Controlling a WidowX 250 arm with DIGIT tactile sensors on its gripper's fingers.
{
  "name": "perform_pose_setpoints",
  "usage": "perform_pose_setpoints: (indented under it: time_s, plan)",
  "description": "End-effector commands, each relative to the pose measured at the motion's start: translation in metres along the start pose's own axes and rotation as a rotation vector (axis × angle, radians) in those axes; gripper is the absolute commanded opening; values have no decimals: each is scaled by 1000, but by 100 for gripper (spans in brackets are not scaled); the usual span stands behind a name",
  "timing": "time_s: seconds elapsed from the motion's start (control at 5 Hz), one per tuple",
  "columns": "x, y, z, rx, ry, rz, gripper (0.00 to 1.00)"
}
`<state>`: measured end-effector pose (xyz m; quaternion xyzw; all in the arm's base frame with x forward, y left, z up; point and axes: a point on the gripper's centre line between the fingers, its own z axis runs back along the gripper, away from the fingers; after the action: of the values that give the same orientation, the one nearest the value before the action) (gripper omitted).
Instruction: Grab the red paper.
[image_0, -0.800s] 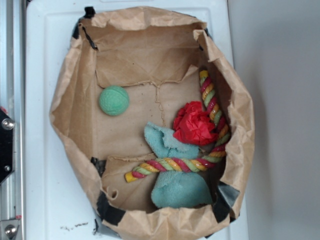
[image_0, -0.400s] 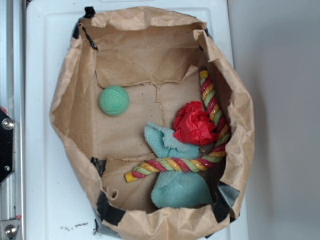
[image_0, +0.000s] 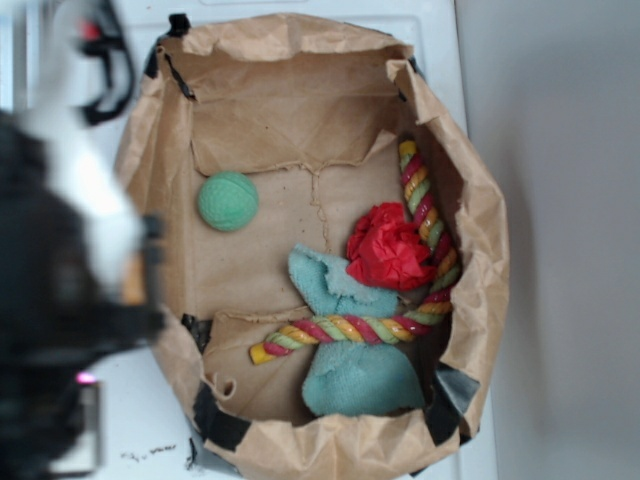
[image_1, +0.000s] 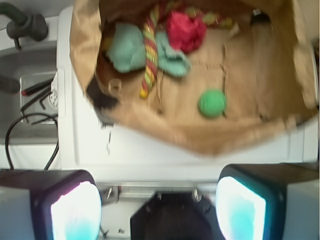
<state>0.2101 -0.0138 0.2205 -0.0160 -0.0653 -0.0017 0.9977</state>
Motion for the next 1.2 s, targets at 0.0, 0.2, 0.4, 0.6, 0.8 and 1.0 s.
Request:
perform_pose_setpoints:
  time_s: [0.0,0.2,0.4,0.6,0.8,1.0]
  plan:
    - [50,40,-31,12,-28,82,100]
    - [64,57,-64,21,-19,89,100]
    - [64,57,-64,21,-19,89,100]
    - [64,57,-64,21,-19,89,100]
    - [64,57,-64,21,-19,89,100]
    - [64,57,-64,21,-19,89,100]
